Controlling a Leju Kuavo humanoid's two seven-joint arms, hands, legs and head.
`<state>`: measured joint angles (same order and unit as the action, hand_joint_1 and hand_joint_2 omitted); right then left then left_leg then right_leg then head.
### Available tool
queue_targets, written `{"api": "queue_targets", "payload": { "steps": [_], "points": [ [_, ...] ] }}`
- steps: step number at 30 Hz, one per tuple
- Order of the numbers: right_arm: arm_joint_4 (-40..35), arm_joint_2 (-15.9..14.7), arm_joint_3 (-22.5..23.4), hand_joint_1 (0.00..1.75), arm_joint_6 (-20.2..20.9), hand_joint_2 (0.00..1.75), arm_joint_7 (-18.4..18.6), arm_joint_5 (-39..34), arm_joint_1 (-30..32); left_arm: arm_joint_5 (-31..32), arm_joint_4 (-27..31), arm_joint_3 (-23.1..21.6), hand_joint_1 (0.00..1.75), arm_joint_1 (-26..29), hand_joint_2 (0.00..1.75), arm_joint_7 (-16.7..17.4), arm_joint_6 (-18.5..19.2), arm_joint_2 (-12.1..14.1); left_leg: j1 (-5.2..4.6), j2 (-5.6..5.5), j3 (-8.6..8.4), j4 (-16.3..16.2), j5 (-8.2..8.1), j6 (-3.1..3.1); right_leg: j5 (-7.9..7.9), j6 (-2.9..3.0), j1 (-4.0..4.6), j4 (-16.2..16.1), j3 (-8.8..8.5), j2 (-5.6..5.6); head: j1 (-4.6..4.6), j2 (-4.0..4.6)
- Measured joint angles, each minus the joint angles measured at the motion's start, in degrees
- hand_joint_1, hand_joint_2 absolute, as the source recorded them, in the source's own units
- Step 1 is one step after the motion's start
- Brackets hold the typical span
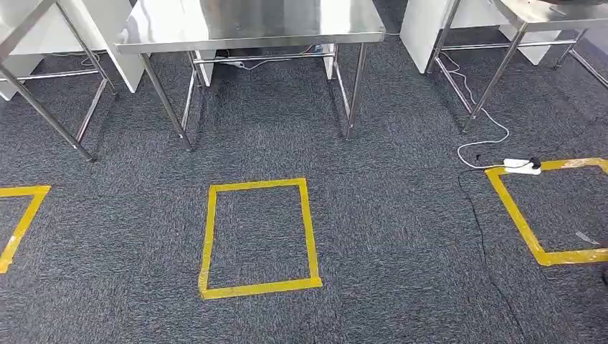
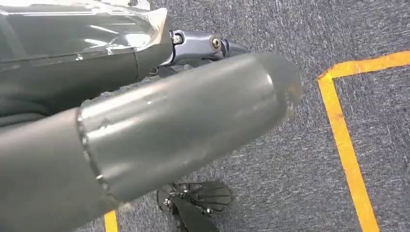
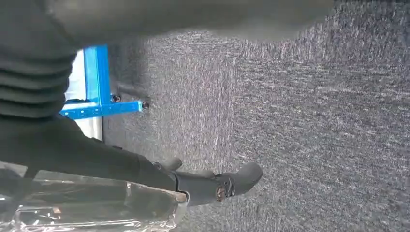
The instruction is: Take the parts from the cabinet and place them on the table.
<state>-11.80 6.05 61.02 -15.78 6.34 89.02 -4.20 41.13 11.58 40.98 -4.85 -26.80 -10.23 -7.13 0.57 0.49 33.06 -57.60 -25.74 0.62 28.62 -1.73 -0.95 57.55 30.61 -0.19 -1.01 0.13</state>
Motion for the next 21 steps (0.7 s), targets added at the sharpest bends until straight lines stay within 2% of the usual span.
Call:
{"api": "queue_targets", "payload": {
  "steps": [3,5,9,11,12,13,14,15,16,17,18,19,20,21],
  "points": [
    [0.0,0.0,-0.2,0.00,1.1,0.00,-0.2,0.4,0.1,0.0,0.0,0.0,0.00,0.0,0.00,0.0,-0.1,0.0,-0.13,0.00,0.11,-0.1,0.03,0.04,-0.04,-0.03,-0.11,0.0,0.07,0.00,0.00,0.00],
    [0.0,0.0,-0.6,0.00,1.5,0.00,-0.3,0.5,0.0,0.1,0.0,0.1,0.00,0.0,0.00,0.0,-0.1,0.1,-0.32,-0.02,0.37,-0.5,-0.14,0.40,-0.14,-0.19,-0.54,-0.1,0.03,0.01,-0.06,0.00],
    [0.0,0.1,-1.0,0.00,1.6,0.00,-0.3,0.5,0.0,0.2,0.0,0.1,0.00,0.0,0.00,0.0,-0.1,0.1,-0.43,-0.10,0.77,-0.9,-0.15,0.78,-0.27,-0.42,-0.73,-0.1,-0.25,0.04,-0.02,0.00],
    [0.0,0.2,-1.1,0.00,1.6,0.00,-0.3,0.5,0.0,0.2,0.0,0.1,0.00,0.0,0.00,0.0,-0.1,0.2,-0.58,-0.14,0.94,-1.0,-0.28,1.14,-0.42,-0.69,-0.75,-0.4,-0.26,0.06,-0.04,0.00],
    [0.0,0.2,-1.1,0.00,1.6,0.00,-0.3,0.5,0.0,0.2,0.0,0.1,0.00,0.0,0.00,0.0,-0.1,0.2,-0.57,-0.20,0.72,-0.4,-0.03,1.53,-0.52,-0.98,-0.62,-0.7,-0.51,0.13,-0.09,0.00],
    [0.0,0.2,-1.1,0.00,1.6,0.00,-0.3,0.5,0.0,0.2,0.0,0.1,0.00,0.0,0.00,0.0,-0.1,0.2,0.33,-0.08,0.02,0.8,0.79,1.98,-0.06,-1.15,-0.37,-0.1,-0.35,0.22,0.02,0.00],
    [0.0,0.1,-1.1,0.00,1.6,0.00,-0.4,0.5,0.0,0.2,0.0,0.1,0.00,0.0,0.00,0.0,-0.2,0.0,0.13,0.00,-0.17,1.3,0.96,2.29,1.28,-0.87,-0.43,1.6,0.42,0.20,0.11,0.00],
    [0.0,0.1,-1.1,0.00,1.6,0.00,-0.4,0.5,0.0,0.2,0.0,0.1,0.00,0.0,0.00,0.0,-0.2,0.1,0.22,0.05,-0.05,1.3,1.15,2.58,3.42,-0.33,-0.41,5.4,2.31,0.18,0.22,0.00],
    [0.0,0.1,-1.1,0.00,1.6,0.00,-0.4,0.5,0.1,0.2,0.0,0.1,0.00,0.0,0.00,0.0,-0.2,0.1,0.21,0.02,0.09,1.3,1.17,2.58,5.33,-0.09,-0.45,9.7,4.35,0.19,0.37,0.00],
    [0.0,0.1,-1.1,0.00,1.6,0.00,-0.5,0.5,0.1,0.2,0.0,0.2,0.00,0.0,0.00,0.0,-0.2,0.1,0.16,-0.04,0.24,1.3,1.20,2.56,6.94,-0.10,-0.52,14.0,6.41,0.19,0.33,0.00],
    [0.0,0.1,-1.1,0.00,1.6,0.00,-0.6,0.5,0.2,0.2,0.0,0.2,0.00,0.0,0.00,0.0,-0.2,0.1,0.15,-0.11,0.34,1.3,1.28,2.46,7.48,-0.45,-0.49,16.5,7.46,0.18,0.37,0.00],
    [0.0,0.1,-1.2,0.00,1.6,0.00,-0.7,0.5,0.3,0.2,0.0,0.3,0.00,0.0,0.00,0.0,-0.1,0.1,0.15,-0.30,0.38,1.3,1.36,2.32,6.87,-0.93,-0.55,15.9,7.02,0.19,0.37,0.00],
    [0.0,0.0,-1.3,0.00,1.6,0.00,-0.8,0.5,0.4,0.2,0.0,0.4,0.00,0.0,0.00,0.0,-0.1,0.1,0.22,-0.41,0.45,1.2,1.44,2.16,5.41,-1.50,-0.72,12.9,5.35,0.19,0.37,0.00],
    [0.0,-0.1,-1.4,0.00,1.6,0.00,-0.8,0.5,0.4,0.2,0.0,0.5,0.00,0.0,0.00,-0.1,-0.1,0.0,0.33,-0.58,0.49,1.1,1.53,1.97,3.31,-2.08,-0.87,7.6,2.49,0.20,0.42,0.00]
  ]
}}
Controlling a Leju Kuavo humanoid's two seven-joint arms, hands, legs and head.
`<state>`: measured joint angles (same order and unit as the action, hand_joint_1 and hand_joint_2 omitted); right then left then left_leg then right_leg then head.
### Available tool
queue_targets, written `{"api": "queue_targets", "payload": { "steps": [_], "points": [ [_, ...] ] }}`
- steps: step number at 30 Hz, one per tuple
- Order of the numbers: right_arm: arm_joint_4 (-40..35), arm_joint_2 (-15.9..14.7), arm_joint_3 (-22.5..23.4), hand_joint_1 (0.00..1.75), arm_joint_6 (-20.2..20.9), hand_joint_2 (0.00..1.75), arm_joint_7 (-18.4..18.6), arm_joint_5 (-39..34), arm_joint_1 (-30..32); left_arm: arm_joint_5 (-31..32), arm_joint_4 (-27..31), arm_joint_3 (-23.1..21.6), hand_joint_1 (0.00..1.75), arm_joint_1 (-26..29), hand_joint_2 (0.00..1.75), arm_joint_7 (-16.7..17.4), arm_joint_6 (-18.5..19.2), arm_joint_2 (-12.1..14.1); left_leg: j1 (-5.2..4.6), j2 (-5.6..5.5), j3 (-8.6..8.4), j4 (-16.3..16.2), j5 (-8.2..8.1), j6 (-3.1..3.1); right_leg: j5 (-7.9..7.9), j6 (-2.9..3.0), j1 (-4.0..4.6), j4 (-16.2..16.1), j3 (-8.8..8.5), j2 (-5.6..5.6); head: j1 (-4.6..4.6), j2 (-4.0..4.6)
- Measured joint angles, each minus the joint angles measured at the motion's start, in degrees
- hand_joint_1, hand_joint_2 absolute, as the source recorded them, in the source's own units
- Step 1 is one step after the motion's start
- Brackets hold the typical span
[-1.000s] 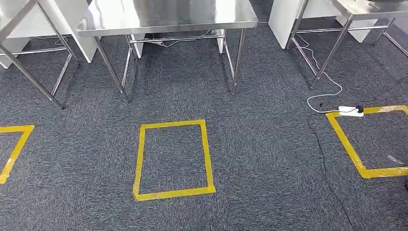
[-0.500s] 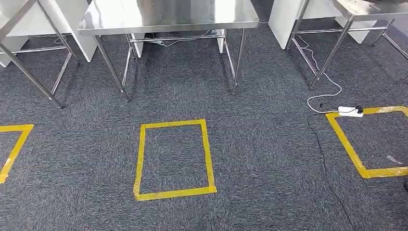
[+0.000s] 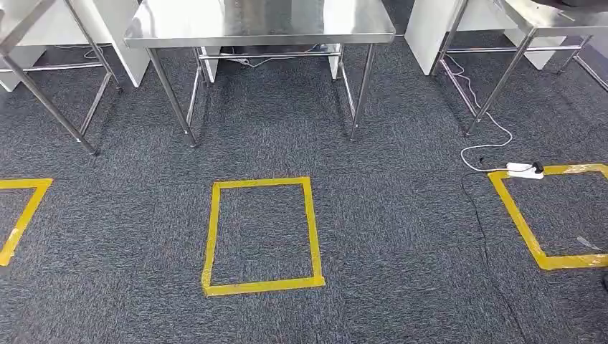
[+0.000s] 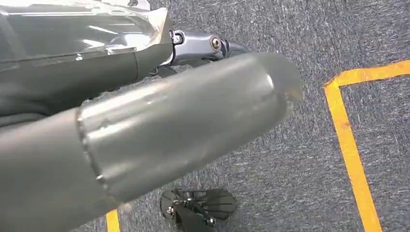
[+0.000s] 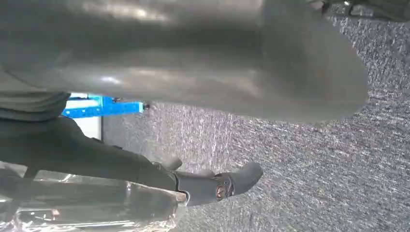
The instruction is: Take the parts from the cabinet and place them on the table.
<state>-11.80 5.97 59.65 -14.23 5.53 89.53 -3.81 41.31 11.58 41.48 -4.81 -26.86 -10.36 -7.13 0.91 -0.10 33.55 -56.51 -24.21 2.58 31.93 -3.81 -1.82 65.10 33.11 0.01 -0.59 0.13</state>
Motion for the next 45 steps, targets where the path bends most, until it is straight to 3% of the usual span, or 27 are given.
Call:
{"api": "queue_targets", "payload": {
  "steps": [1,2,3,5,7,9,10,12,13,14,16,17,18,20,22,24,26,28,30,32,33,36,38,40,42,43,45],
  "points": [
    [0.0,0.0,0.0,0.00,0.0,0.00,-0.1,0.0,-0.1,0.0,0.0,0.0,0.00,0.0,0.00,0.0,0.0,0.0,0.05,-0.11,0.10,-0.3,-0.02,-0.42,-1.88,-0.48,-0.34,-6.1,-3.34,-0.02,-0.07,0.00],
    [0.0,0.0,-0.1,0.00,0.0,0.00,-0.1,0.0,-0.1,0.0,0.0,0.1,0.00,0.0,0.00,-0.1,0.0,0.0,-0.08,-0.12,0.25,-0.7,-0.09,-0.86,-2.09,-0.11,-0.45,-8.0,-4.21,-0.04,0.02,0.00],
    [0.0,0.2,-0.2,0.00,0.0,0.00,-0.2,0.0,-0.2,0.0,0.0,0.2,0.00,0.0,0.00,-0.1,-0.1,0.1,-0.37,-0.22,0.32,-1.0,-0.46,-1.41,-2.59,0.80,0.25,-8.3,-3.76,-0.14,0.02,0.00],
    [0.0,0.1,-0.6,0.00,0.1,0.00,-0.2,0.0,-0.1,0.0,0.0,0.3,0.00,0.0,0.00,-0.1,-0.2,0.1,-0.24,-0.34,0.26,-0.7,-0.24,-1.93,-2.64,1.84,0.56,-8.0,-3.70,-0.07,-0.18,0.00],
    [0.0,0.1,-1.0,0.00,0.3,0.00,-0.2,0.0,-0.1,0.0,0.0,0.4,0.00,0.1,0.00,-0.1,-0.4,0.1,0.31,-0.34,0.47,-0.9,-0.02,-2.50,-3.25,2.92,-0.12,-8.2,-3.61,0.02,-0.17,0.00],
    [0.0,0.1,-1.4,0.00,0.6,0.00,-0.2,0.0,-0.1,0.0,0.0,0.5,0.00,0.1,0.00,-0.1,-0.5,0.0,0.38,-0.09,2.45,-5.7,-4.37,-2.84,-3.67,3.73,0.08,-8.2,-3.76,0.18,-0.44,0.00],
    [0.0,0.1,-1.5,0.00,0.7,0.00,-0.2,0.0,0.0,0.0,0.0,0.5,0.00,0.1,0.00,-0.1,-0.5,0.0,0.38,-0.10,4.69,-11.1,-7.48,-3.08,-3.77,3.89,0.23,-8.1,-3.49,0.28,-0.42,0.00],
    [0.0,0.1,-1.5,0.00,0.8,0.00,-0.2,0.0,0.1,0.0,0.0,0.5,0.00,0.3,0.00,-0.1,-0.5,0.1,0.38,-0.09,7.77,-18.7,-10.35,-3.26,-3.79,3.90,0.52,-8.1,-3.23,0.42,-0.44,0.00],
    [0.0,0.1,-1.6,0.00,0.8,0.00,-0.2,0.0,0.1,0.0,0.0,0.5,0.00,0.3,0.00,-0.1,-0.5,0.1,0.38,-0.09,7.64,-18.9,-9.75,-3.21,-3.78,3.89,0.56,-8.1,-3.26,0.48,-0.39,0.00],
    [0.0,0.1,-1.6,0.00,0.8,0.00,-0.2,0.0,0.2,0.0,0.0,0.5,0.00,0.4,0.00,-0.1,-0.5,0.1,0.37,-0.08,6.31,-16.6,-8.18,-3.01,-3.77,3.88,0.59,-8.1,-3.35,0.49,-0.44,0.00],
    [0.0,0.2,-1.9,0.00,0.8,0.00,-0.2,0.0,0.1,0.0,0.0,0.5,0.00,0.4,0.00,-0.1,-0.6,0.1,0.34,0.01,1.01,-6.8,-3.52,-2.33,-3.75,3.84,0.59,-8.1,-3.59,0.48,-0.46,0.00],
    [0.0,0.2,-2.0,0.00,0.8,0.00,-0.2,0.0,0.0,0.0,0.0,0.5,0.00,0.4,0.00,-0.1,-0.6,0.2,0.23,0.39,-1.19,-2.7,-2.37,-1.79,-3.74,3.82,0.61,-8.1,-3.60,0.47,-0.46,0.00],
    [0.0,0.2,-2.1,0.00,0.8,0.00,-0.2,0.0,-0.1,0.0,0.0,0.5,0.00,0.2,0.00,-0.1,-0.6,0.2,-0.16,0.55,-1.62,-1.3,-2.89,-1.79,-3.55,3.48,1.38,-7.9,-3.40,0.49,-0.42,0.00],
    [0.0,0.2,-2.4,0.00,0.8,0.00,-0.2,0.0,0.0,0.0,0.0,0.5,0.00,0.3,0.00,-0.1,-0.6,0.2,-0.46,0.40,-1.30,-1.5,-2.87,-1.56,-3.70,3.01,1.18,-8.1,-3.17,0.59,-0.39,0.00],
    [0.0,0.2,-2.5,0.00,0.9,0.00,-0.2,0.0,-0.1,-0.1,0.0,0.5,0.00,0.3,0.00,-0.1,-0.7,0.2,-0.50,0.14,-1.63,-0.6,-2.27,-0.61,-3.62,2.05,1.49,-8.2,-3.24,0.84,-0.37,0.00],
    [0.0,0.2,-2.6,0.00,0.9,0.00,-0.2,0.0,0.0,-0.4,0.0,0.6,0.00,0.2,0.00,-0.2,-0.8,0.1,-0.31,0.27,-1.84,0.0,-1.75,0.27,-1.37,2.13,1.09,-4.6,-1.51,0.60,-0.14,0.00],
    [0.0,0.2,-2.6,0.00,0.9,0.00,-0.2,0.0,0.0,-0.5,0.0,1.0,0.00,0.2,0.00,-0.2,-0.8,0.1,-0.43,0.17,-1.59,0.0,-1.68,0.54,2.71,2.48,0.91,4.8,3.12,0.43,-0.07,0.00],
    [0.0,0.2,-2.7,0.00,0.9,0.00,-0.3,0.0,0.2,-0.6,0.0,1.3,0.00,0.2,0.00,-0.2,-0.8,0.1,-0.47,-0.13,-1.45,-0.1,-1.66,0.51,3.67,1.81,0.89,9.6,5.45,0.33,-0.02,0.00],
    [0.0,0.0,-2.8,0.00,0.9,0.00,-0.3,0.0,0.3,-0.6,0.0,1.4,0.00,0.3,0.00,-0.2,-0.9,0.0,-0.43,-0.44,-1.51,-0.2,-1.65,0.46,0.94,0.78,0.84,4.4,2.70,0.32,0.04,0.00],
    [0.0,-0.1,-3.0,0.00,0.9,0.00,-0.3,0.0,0.2,-0.6,0.0,1.6,0.00,0.3,0.00,-0.1,-0.9,-0.1,-0.42,-0.78,-1.51,-0.5,-1.68,0.14,-2.93,0.09,0.41,-6.4,-2.79,0.02,0.06,0.00],
    [0.0,-0.1,-3.0,0.00,0.9,0.00,-0.3,0.0,0.2,-0.6,0.0,1.6,0.00,0.2,0.00,-0.1,-1.0,-0.1,-0.98,-0.86,-1.26,-1.1,-2.01,-0.40,-3.15,0.65,0.73,-8.2,-3.06,-0.26,0.02,0.00],
    [0.0,-0.1,-3.3,0.00,1.0,0.00,-0.4,0.0,0.2,-0.6,0.0,1.9,0.00,0.3,0.00,-0.1,-1.1,-0.1,-0.57,-1.07,-1.32,-0.8,-1.94,-1.39,-3.34,2.32,1.28,-8.1,-2.98,-0.05,-0.09,0.00],
    [0.0,0.1,-3.6,0.00,1.0,0.00,-0.4,0.0,0.1,-0.9,0.0,2.0,0.00,0.3,0.00,-0.1,-1.2,0.1,-0.23,-0.99,-0.82,-1.9,-2.67,-2.04,-3.95,3.24,0.33,-8.5,-3.57,0.34,-0.07,0.00],
    [0.0,-0.1,-4.1,0.00,1.0,0.00,-0.6,0.0,0.2,-1.3,0.0,2.2,0.00,0.3,0.00,-0.1,-1.2,-0.1,-0.11,-0.55,1.94,-8.2,-7.21,-2.51,-4.20,4.01,0.30,-8.5,-3.39,0.55,-0.72,0.00],
    [0.0,-0.1,-4.6,0.00,1.5,0.00,-0.6,0.0,0.3,-2.3,0.0,2.7,0.00,0.4,0.00,-0.3,-0.3,-0.1,0.01,-0.34,6.05,-16.9,-10.97,-2.99,-4.20,4.01,0.46,-8.4,-3.20,0.95,-0.70,0.00],
    [0.0,-0.1,-4.9,0.00,1.8,0.00,-0.6,0.0,0.3,-2.4,0.0,3.0,0.00,0.6,0.00,-0.3,0.2,-0.1,0.12,-0.31,7.06,-18.9,-11.09,-3.10,-4.19,4.00,0.47,-8.4,-3.17,1.11,-0.63,0.00],
    [0.0,-0.1,-5.4,0.00,1.9,0.00,-0.6,0.0,0.3,-2.7,0.0,3.4,0.00,0.8,0.00,-0.3,0.7,-0.1,0.33,0.00,5.08,-14.8,-7.69,-3.07,-4.16,3.97,0.43,-8.4,-3.29,1.36,-0.70,0.00]
  ]
}}
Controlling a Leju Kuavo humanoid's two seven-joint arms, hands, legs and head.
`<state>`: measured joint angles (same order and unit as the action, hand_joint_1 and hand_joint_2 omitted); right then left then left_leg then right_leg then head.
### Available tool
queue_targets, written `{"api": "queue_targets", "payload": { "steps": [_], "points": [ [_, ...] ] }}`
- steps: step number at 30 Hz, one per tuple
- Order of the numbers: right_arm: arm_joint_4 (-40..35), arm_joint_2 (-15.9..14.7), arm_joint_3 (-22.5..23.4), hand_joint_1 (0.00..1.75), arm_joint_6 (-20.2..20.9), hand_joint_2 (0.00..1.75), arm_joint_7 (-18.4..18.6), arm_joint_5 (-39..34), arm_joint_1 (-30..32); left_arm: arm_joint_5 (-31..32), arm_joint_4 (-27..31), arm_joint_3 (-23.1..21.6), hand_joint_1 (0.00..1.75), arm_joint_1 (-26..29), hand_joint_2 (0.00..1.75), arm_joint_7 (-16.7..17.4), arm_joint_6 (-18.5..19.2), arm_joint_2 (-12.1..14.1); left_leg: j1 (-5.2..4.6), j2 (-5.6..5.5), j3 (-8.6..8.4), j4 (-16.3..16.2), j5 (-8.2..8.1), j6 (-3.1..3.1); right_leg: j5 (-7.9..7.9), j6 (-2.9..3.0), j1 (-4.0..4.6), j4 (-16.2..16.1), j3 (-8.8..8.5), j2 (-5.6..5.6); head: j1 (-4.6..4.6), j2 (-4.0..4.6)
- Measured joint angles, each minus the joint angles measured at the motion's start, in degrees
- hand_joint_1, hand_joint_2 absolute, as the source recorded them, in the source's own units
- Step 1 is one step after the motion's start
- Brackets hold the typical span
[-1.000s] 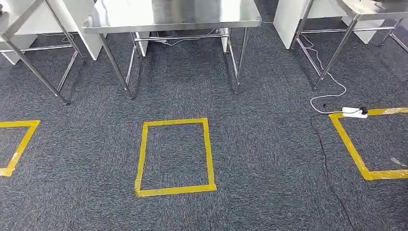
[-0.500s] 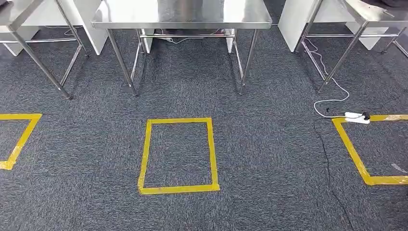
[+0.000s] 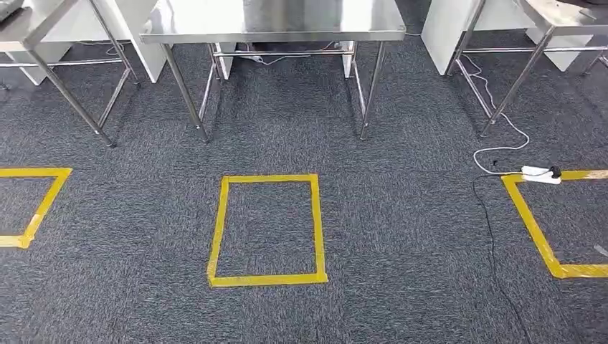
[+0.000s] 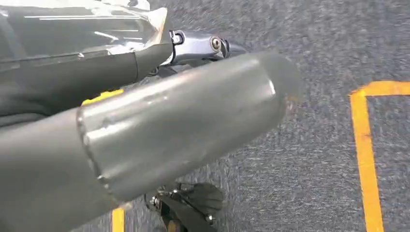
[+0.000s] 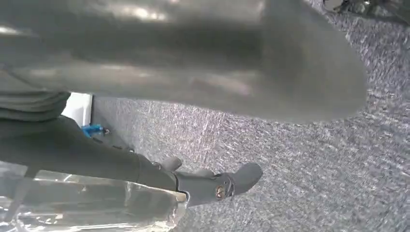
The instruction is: Take the parts from the cabinet and place them on the table.
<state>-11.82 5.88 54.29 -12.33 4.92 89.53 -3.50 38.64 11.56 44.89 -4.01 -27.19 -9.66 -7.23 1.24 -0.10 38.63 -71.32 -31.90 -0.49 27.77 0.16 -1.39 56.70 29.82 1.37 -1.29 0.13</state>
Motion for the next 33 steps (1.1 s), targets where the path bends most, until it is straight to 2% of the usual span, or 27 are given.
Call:
{"api": "queue_targets", "payload": {
  "steps": [1,2,3,4,5,7,8,9,10,12,13,14,15,16,17,18,19,22,23,24,25,27,28,29,30,32,33],
  "points": [
    [0.0,0.0,-0.2,0.00,0.0,0.00,0.0,0.0,0.0,0.0,0.0,0.2,0.00,0.0,0.00,0.0,0.0,0.0,0.07,0.34,-2.34,4.7,2.44,0.03,0.02,-0.03,-0.07,0.0,-0.08,0.14,0.09,0.00],
    [0.0,0.0,-0.3,0.00,0.0,0.00,0.0,0.0,-0.1,0.0,0.0,0.3,0.00,0.0,0.00,-0.1,0.0,0.0,0.09,1.23,-5.24,10.3,4.73,0.20,0.14,-0.23,-0.09,0.0,-0.21,0.32,-0.02,0.00],
    [0.0,0.0,-0.4,0.00,0.0,0.00,0.0,0.0,-0.1,0.0,0.0,0.3,0.00,-0.1,0.00,-0.1,0.0,0.0,-0.09,2.54,-6.59,13.3,4.75,0.33,0.31,-0.51,0.45,0.1,-0.24,0.44,0.02,0.00],
    [0.0,0.0,-0.6,0.00,0.0,0.00,0.0,0.0,-0.1,0.0,0.0,0.4,0.00,-0.3,0.00,0.0,0.0,0.0,-0.32,1.81,-6.52,13.4,4.83,0.74,0.48,-0.91,0.68,0.1,-0.17,0.61,0.11,0.00],
    [0.0,-0.1,-0.9,0.00,0.0,0.00,0.0,0.0,0.0,0.0,0.0,0.4,0.00,-0.2,0.00,0.1,-0.2,-0.1,-0.51,1.55,-6.25,13.3,4.87,1.03,0.32,-1.18,0.68,0.0,-0.12,0.85,0.39,0.00],
    [0.0,-0.3,-1.7,0.00,0.0,0.00,-0.4,0.0,-0.1,-0.3,0.0,0.7,0.00,-0.1,0.00,0.4,-1.1,-0.4,-1.07,0.89,-6.13,13.6,5.07,1.90,0.16,-2.08,0.68,-0.4,-0.24,1.44,0.26,0.00],
    [0.0,-0.4,-2.1,0.00,0.0,0.00,-0.5,0.0,-0.1,-0.4,0.0,1.0,0.00,-0.1,0.00,0.4,-1.5,-0.7,-0.44,0.65,-6.59,14.4,5.79,2.82,0.64,-2.48,0.74,0.2,0.29,1.37,0.33,0.00],
    [0.0,-0.6,-2.3,0.00,0.0,0.00,-0.7,0.0,-0.1,-0.4,0.0,1.0,0.00,-0.1,0.00,0.4,-1.7,-0.9,-0.69,0.44,-6.55,14.5,5.90,3.16,1.95,-2.27,0.54,2.1,0.70,0.49,0.44,0.00],
    [0.0,-0.6,-2.5,0.00,0.0,0.00,-0.7,0.0,-0.1,-0.6,0.0,1.1,0.00,-0.1,0.00,0.4,-1.9,-0.9,-0.69,0.18,-6.39,14.5,6.05,3.75,4.14,-1.78,0.49,6.0,2.49,-0.30,0.50,0.00],
    [0.0,-0.6,-2.9,0.00,0.0,0.00,-0.7,0.0,0.0,-0.6,0.0,1.2,0.00,-0.1,0.00,0.4,-1.9,-1.1,-0.85,-0.59,-6.11,14.5,6.15,3.91,7.94,-1.48,0.42,15.2,6.82,-0.77,0.55,0.00],
    [0.0,-0.6,-2.9,0.00,0.0,0.00,-0.7,0.0,0.0,-0.6,0.0,1.3,0.00,-0.1,0.00,0.4,-1.9,-1.2,-0.95,-1.10,-6.03,14.5,6.20,3.97,8.51,-1.80,0.47,17.9,8.14,-0.90,0.61,0.00],
    [0.0,-0.7,-3.0,0.00,0.0,0.00,-0.7,0.0,0.1,-0.6,0.0,1.4,0.00,0.0,0.00,0.5,-1.9,-1.3,-1.04,-1.47,-6.03,14.5,6.23,3.97,7.98,-2.13,0.49,17.4,7.89,-1.01,0.55,0.00],
    [0.0,-0.9,-3.1,0.00,0.1,0.00,-0.8,0.0,0.1,-0.7,0.0,1.4,0.00,0.1,0.00,0.5,-1.9,-1.4,-1.11,-2.01,-6.05,14.4,6.26,3.94,6.39,-2.58,0.49,14.2,6.24,-1.09,0.59,0.00],
    [0.0,-1.0,-3.3,0.00,0.1,0.00,-0.8,0.0,0.0,-0.8,0.0,1.5,0.00,0.1,0.00,0.5,-1.9,-1.5,-1.15,-2.45,-6.08,14.4,6.29,3.88,4.24,-2.95,0.49,9.2,3.68,-1.33,0.57,0.00],
    [0.0,-1.1,-3.5,0.00,0.2,0.00,-0.9,0.0,0.0,-0.9,0.0,1.6,0.00,0.1,0.00,0.5,-1.9,-1.6,-1.17,-2.94,-6.10,14.3,6.35,3.75,2.29,-3.08,0.49,3.8,0.95,-1.91,0.59,0.00],
    [0.0,-1.1,-3.8,0.00,0.4,0.00,-0.9,0.0,0.0,-1.0,0.0,1.9,0.00,0.1,0.00,0.3,-1.6,-1.7,-1.23,-3.21,-6.01,14.2,6.39,3.60,1.41,-2.75,0.49,-0.2,-0.77,-3.48,0.68,0.00],
    [0.0,-1.1,-4.0,0.00,0.5,0.00,-0.9,0.0,-0.1,-1.3,0.0,1.9,0.00,0.1,0.00,0.3,-1.2,-1.7,-1.66,-3.61,-5.99,14.0,6.21,3.24,1.06,-2.22,1.09,-0.5,-0.60,-3.04,0.61,0.00],
    [0.0,-0.8,-4.2,0.00,0.6,0.00,-0.5,-0.3,-0.1,-0.9,0.0,2.3,0.00,0.4,0.00,0.3,-1.9,-1.7,-1.50,-4.20,-5.89,14.2,6.41,2.53,0.91,-1.51,1.22,-0.5,-0.77,-2.33,0.55,0.00],
    [0.0,-0.4,-4.3,0.00,0.6,0.00,-0.4,-0.3,0.0,-0.9,0.0,2.4,0.00,0.4,0.00,-0.2,-2.2,-1.4,-1.38,-4.01,-5.63,13.7,6.13,2.19,0.48,-0.87,-0.18,-0.9,-1.30,-1.83,0.66,0.00],
    [0.0,-0.3,-4.3,0.00,0.6,0.00,-0.2,-0.3,0.0,-1.4,0.0,2.6,0.00,0.5,0.00,-0.9,-2.3,-1.4,-1.30,-2.28,-5.01,12.3,4.87,1.74,0.38,-0.65,0.01,-0.9,-1.31,-1.54,0.44,0.00],
    [0.0,-0.1,-4.3,0.00,0.6,0.00,-0.2,-0.1,0.0,-1.6,0.0,3.0,0.00,0.4,0.00,-1.6,-2.3,-1.3,-1.08,-1.14,-3.56,9.0,2.47,1.48,0.33,0.21,0.05,-0.9,-1.27,-1.14,-0.02,0.00],
    [0.0,0.2,-4.4,0.00,0.5,0.00,-0.2,0.0,0.3,-2.1,0.0,3.3,0.00,0.4,0.00,-2.4,-2.4,-1.3,-0.67,-0.71,0.40,0.6,-1.67,0.76,0.39,0.29,0.12,-0.9,-1.20,-0.22,0.00,0.00],
    [0.0,0.3,-4.5,0.00,0.4,0.00,-0.2,0.0,0.3,-2.3,0.0,3.6,0.00,0.5,0.00,-2.5,-2.4,-1.3,-0.43,-0.62,2.31,-3.1,-2.75,0.39,0.40,0.28,0.11,-0.9,-1.11,0.19,-0.07,0.00],
    [0.0,0.4,-4.6,0.00,0.4,0.00,-0.3,0.0,0.4,-2.7,0.0,3.9,0.00,0.7,0.00,-2.8,-2.4,-1.2,-0.10,-0.37,2.72,-3.8,-2.17,0.09,0.42,0.26,0.04,-0.8,-1.11,0.59,-0.04,0.00],
    [0.0,0.5,-4.7,0.00,0.2,0.00,-0.5,0.0,0.3,-2.8,0.0,4.0,0.00,0.8,0.00,-3.4,-2.4,-1.2,0.19,-0.06,1.93,-2.0,-0.64,-0.13,0.46,0.24,-0.08,-0.8,-1.13,0.84,-0.07,0.00],
    [0.0,0.6,-4.7,0.00,-0.1,0.00,-0.7,0.0,0.3,-3.0,0.0,4.6,0.00,0.8,0.00,-4.2,-2.5,-0.9,0.67,1.14,-3.10,7.6,4.42,-0.52,0.85,-0.37,-0.40,-0.7,-1.48,1.50,-0.09,0.00],
    [0.0,0.6,-4.7,0.00,-0.2,0.00,-0.7,0.0,0.2,-3.2,0.0,4.7,0.00,0.8,0.00,-4.3,-2.5,-0.9,0.81,3.04,-5.28,11.5,5.71,-0.63,1.10,-0.79,-0.16,-0.5,-1.62,1.78,-0.11,0.00]
  ]
}}
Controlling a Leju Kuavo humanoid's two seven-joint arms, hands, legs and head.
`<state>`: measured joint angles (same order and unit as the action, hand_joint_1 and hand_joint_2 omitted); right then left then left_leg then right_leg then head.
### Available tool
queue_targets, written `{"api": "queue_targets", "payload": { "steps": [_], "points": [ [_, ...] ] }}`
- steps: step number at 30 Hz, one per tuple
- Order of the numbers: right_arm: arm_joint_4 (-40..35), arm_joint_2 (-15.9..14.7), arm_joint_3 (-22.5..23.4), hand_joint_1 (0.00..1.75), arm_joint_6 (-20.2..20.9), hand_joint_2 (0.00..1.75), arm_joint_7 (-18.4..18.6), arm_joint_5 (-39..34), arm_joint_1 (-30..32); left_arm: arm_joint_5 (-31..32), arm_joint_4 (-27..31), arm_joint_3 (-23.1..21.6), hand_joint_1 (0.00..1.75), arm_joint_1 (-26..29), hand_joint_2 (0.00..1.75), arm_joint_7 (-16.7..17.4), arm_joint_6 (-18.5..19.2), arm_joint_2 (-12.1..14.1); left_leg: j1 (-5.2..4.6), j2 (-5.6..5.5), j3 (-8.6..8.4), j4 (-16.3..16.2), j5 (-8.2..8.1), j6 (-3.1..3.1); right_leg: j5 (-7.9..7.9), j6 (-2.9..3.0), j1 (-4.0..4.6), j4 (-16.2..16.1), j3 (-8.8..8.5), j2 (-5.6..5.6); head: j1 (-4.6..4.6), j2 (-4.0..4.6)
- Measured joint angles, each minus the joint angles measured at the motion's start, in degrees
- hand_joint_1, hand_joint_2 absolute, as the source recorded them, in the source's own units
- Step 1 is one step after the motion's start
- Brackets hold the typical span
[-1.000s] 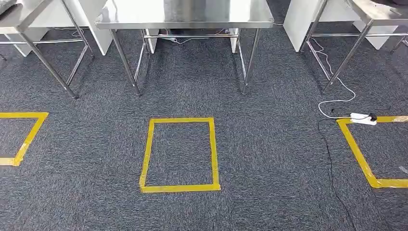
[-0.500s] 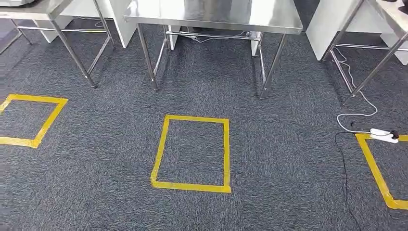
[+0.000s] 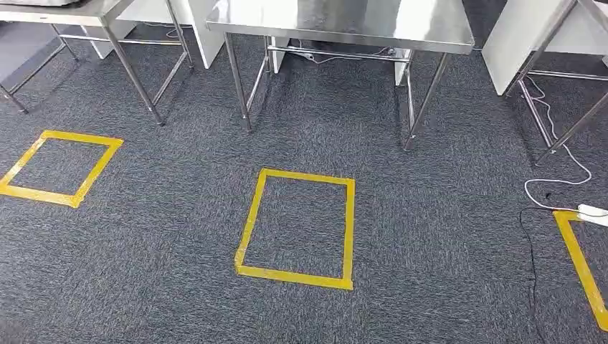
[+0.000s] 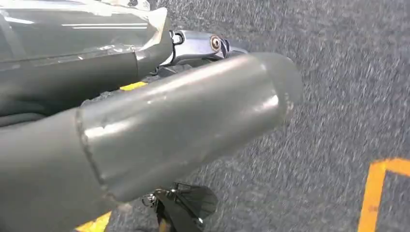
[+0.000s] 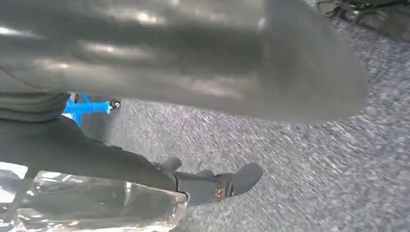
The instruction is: Take the parts from the cabinet and place them on the table.
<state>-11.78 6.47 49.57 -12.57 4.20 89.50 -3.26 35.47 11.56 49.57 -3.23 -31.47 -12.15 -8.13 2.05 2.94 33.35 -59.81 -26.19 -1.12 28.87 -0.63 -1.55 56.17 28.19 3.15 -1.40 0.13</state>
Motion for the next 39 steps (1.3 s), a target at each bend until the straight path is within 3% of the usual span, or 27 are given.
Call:
{"api": "queue_targets", "payload": {
  "steps": [1,3,5,6,7,9,11,12,14,15,16,17,20,21,22,23,25,26,27,29,30,31,35,36,37,38,39],
  "points": [
    [0.0,-0.1,0.0,0.00,0.0,0.00,0.1,0.0,0.0,0.0,0.0,0.2,0.00,-0.2,0.00,0.1,0.5,0.0,-0.46,0.91,-0.60,1.5,-0.53,0.04,0.47,-0.60,0.69,0.6,0.31,0.25,-0.24,0.00],
    [0.0,-0.1,-0.1,0.00,0.2,0.00,0.6,0.0,0.0,0.0,0.0,0.5,0.00,-0.2,0.00,0.7,2.3,0.3,-0.64,-0.40,-0.36,1.2,-0.72,1.06,0.56,-1.17,0.97,0.0,0.10,1.08,0.55,0.00],
    [0.0,-0.1,-0.6,0.00,0.4,0.00,1.1,0.0,-0.1,0.0,0.0,0.7,0.00,0.1,0.00,0.8,1.6,0.6,-1.05,-1.55,-0.37,1.6,-0.34,2.14,0.79,-2.01,1.02,0.0,-0.64,1.92,0.52,0.00],
    [0.0,-0.1,-1.0,0.00,0.4,0.00,1.2,0.0,-0.1,0.0,0.0,0.8,0.00,0.1,0.00,0.5,1.2,0.6,-0.85,-1.74,-0.48,1.9,-0.06,2.61,1.57,-2.13,0.45,1.1,-0.02,0.50,0.46,0.00],
    [0.0,-0.1,-1.2,0.00,0.4,0.00,1.2,0.0,0.0,0.0,0.0,0.9,0.00,0.1,0.00,0.1,0.9,0.7,-0.85,-2.19,-0.33,1.9,0.01,3.14,3.29,-1.76,0.43,3.9,1.24,-1.08,0.65,0.00],
    [0.0,0.0,-1.6,0.00,0.4,0.00,1.2,0.0,0.2,-0.4,0.0,1.3,0.00,0.0,0.00,-1.0,0.3,0.8,-1.02,-3.18,-0.06,1.9,0.11,3.58,7.34,-1.10,0.37,13.2,5.83,-2.29,0.63,0.00],
    [0.1,0.0,-2.6,0.00,0.4,0.00,1.2,0.0,0.4,-0.7,0.0,1.7,0.00,0.2,0.00,-3.3,-1.5,0.7,-1.26,-4.33,-0.04,1.9,0.12,3.63,8.38,-1.39,0.59,18.5,8.68,-2.66,0.61,0.00],
    [0.1,0.0,-2.7,0.00,0.3,0.00,1.2,0.0,0.4,-0.6,0.0,1.9,0.00,0.3,0.00,-3.9,-1.8,0.7,-1.30,-4.89,-0.08,1.8,0.12,3.63,7.35,-1.77,0.59,17.3,8.32,-2.74,0.57,0.00],
    [0.1,-0.1,-2.9,0.00,0.2,0.00,1.0,0.0,0.4,-0.5,0.0,2.0,0.00,0.4,0.00,-4.6,-2.4,0.6,-1.30,-6.12,-0.22,1.8,0.15,3.57,3.12,-2.63,0.58,8.6,4.45,-3.20,0.61,0.00],
    [0.1,-0.1,-3.0,0.00,0.1,0.00,1.0,0.0,0.4,-0.4,0.0,2.1,0.00,0.4,0.00,-4.7,-2.6,0.6,-1.30,-6.60,-0.26,1.8,0.18,3.50,1.35,-2.76,0.46,3.8,2.24,-4.24,0.70,0.00],
    [0.1,-0.2,-3.0,0.00,0.1,0.00,0.9,-0.1,0.3,-0.3,0.0,2.1,0.00,0.3,0.00,-4.7,-2.8,0.6,-1.63,-7.01,-0.11,1.5,0.12,3.17,0.81,-2.43,0.38,1.2,1.57,-5.89,0.72,0.00],
    [0.1,-0.1,-3.0,0.00,0.1,0.00,0.9,-0.1,0.3,-0.3,0.0,2.1,0.00,0.3,0.00,-4.7,-3.0,0.6,-1.85,-7.42,-0.10,1.4,-0.05,2.90,0.46,-1.69,0.71,1.1,1.73,-5.51,0.59,0.00],
    [0.1,-0.2,-3.3,0.00,0.1,0.00,0.9,-0.1,0.2,-0.2,0.0,2.2,0.00,0.6,0.00,-4.8,-3.1,0.6,-1.55,-8.25,0.12,1.7,0.25,1.89,0.20,-0.50,0.78,1.1,1.09,-4.41,0.57,0.00],
    [0.1,-0.1,-3.3,0.00,0.1,0.00,0.9,-0.1,0.1,-0.2,0.0,2.3,0.00,0.6,0.00,-4.8,-3.1,0.7,-1.31,-6.89,0.36,0.9,-0.32,1.71,-0.16,0.04,0.01,0.8,0.95,-3.86,0.55,0.00],
    [0.1,-0.1,-3.4,0.00,0.1,0.00,0.9,-0.1,0.1,-0.2,0.0,2.3,0.00,0.6,0.00,-4.7,-3.1,0.6,-1.48,-4.68,1.30,-1.1,-2.02,1.40,-0.25,0.44,0.12,0.7,0.98,-3.63,0.39,0.00],
    [0.1,-0.1,-3.4,0.00,0.0,0.00,0.9,-0.1,0.1,-0.2,0.0,2.3,0.00,0.5,0.00,-4.7,-3.1,0.6,-1.34,-3.86,2.92,-4.7,-4.31,1.19,-0.20,0.71,0.24,0.8,0.94,-3.13,-0.11,0.00],
    [0.1,-0.1,-3.4,0.00,0.0,0.00,0.9,-0.1,0.3,0.0,0.0,2.3,0.00,0.4,0.00,-5.4,-3.2,0.6,-1.22,-3.41,7.04,-13.3,-8.05,0.72,-0.09,0.86,0.43,0.8,0.96,-2.02,-0.04,0.00],
    [0.1,-0.1,-3.4,0.00,-0.1,0.00,0.8,-0.2,0.4,0.0,0.0,2.3,0.00,0.5,0.00,-6.0,-3.2,0.6,-1.13,-3.33,8.12,-15.4,-8.20,0.53,-0.05,0.88,0.45,0.8,0.94,-1.55,-0.04,0.00],
    [0.1,-0.1,-3.4,0.00,-0.2,0.00,0.7,-0.3,0.4,0.0,0.0,2.3,0.00,0.5,0.00,-6.1,-3.1,0.6,-1.01,-3.24,7.93,-14.9,-7.23,0.44,0.00,0.93,0.45,0.8,0.92,-1.11,0.00,0.00],
    [0.1,0.0,-3.4,0.00,-0.3,0.00,0.6,-0.7,0.3,0.1,0.0,2.3,0.00,0.5,0.00,-6.2,-2.8,0.9,-0.80,-2.58,4.22,-7.6,-2.93,0.49,0.10,0.99,0.42,0.8,0.71,-0.38,-0.02,0.00],
    [0.1,0.1,-3.4,0.00,-0.4,0.00,0.6,-0.8,0.3,0.4,0.0,2.3,0.00,0.4,0.00,-6.2,-2.9,1.0,-0.75,-1.48,1.30,-2.2,-0.76,0.67,0.29,0.78,0.41,0.8,0.54,-0.02,-0.09,0.00],
    [0.1,0.1,-3.4,0.00,-0.4,0.00,0.8,-0.9,0.3,0.5,0.0,2.3,0.00,0.3,0.00,-6.2,-2.9,1.0,-0.93,0.53,-0.26,0.9,-0.76,0.92,0.47,0.50,0.87,0.9,0.49,0.21,-0.11,0.00],
    [0.1,0.2,-3.4,0.00,-0.2,0.00,1.4,-1.0,0.2,0.6,0.0,2.3,0.00,0.3,0.00,-6.1,-3.0,1.1,-1.76,-1.64,-0.07,1.2,-0.61,2.29,0.73,-0.74,1.36,0.5,0.06,1.62,0.15,0.00],
    [0.1,0.2,-3.4,0.00,0.0,0.00,1.4,-1.0,0.2,0.5,0.0,2.3,0.00,0.3,0.00,-6.1,-2.3,1.0,-1.14,-2.06,-0.45,2.0,0.01,3.10,1.19,-1.22,1.55,0.9,0.37,1.44,0.20,0.00],
    [0.1,0.2,-3.4,0.00,0.2,0.00,1.5,-0.9,0.2,0.5,0.0,2.3,0.00,0.2,0.00,-6.3,-0.8,1.0,-1.36,-2.26,-0.46,2.2,0.15,3.30,2.08,-1.30,1.12,2.3,0.73,-0.21,0.31,0.00],
    [0.1,0.4,-3.4,0.00,0.3,0.00,1.6,-0.9,0.3,0.4,0.0,2.3,0.00,0.2,0.00,-6.3,0.0,1.1,-1.29,-2.66,-0.31,2.2,0.35,3.96,4.16,-0.93,1.04,6.0,2.57,-1.71,0.39,0.00],
    [0.1,0.4,-3.4,0.00,0.3,0.00,1.7,-0.9,0.3,0.4,0.0,2.3,0.00,0.2,0.00,-6.3,0.0,1.1,-1.30,-3.15,-0.19,2.2,0.39,4.00,6.20,-0.69,0.85,10.5,4.80,-2.30,0.39,0.00]
  ]
}}
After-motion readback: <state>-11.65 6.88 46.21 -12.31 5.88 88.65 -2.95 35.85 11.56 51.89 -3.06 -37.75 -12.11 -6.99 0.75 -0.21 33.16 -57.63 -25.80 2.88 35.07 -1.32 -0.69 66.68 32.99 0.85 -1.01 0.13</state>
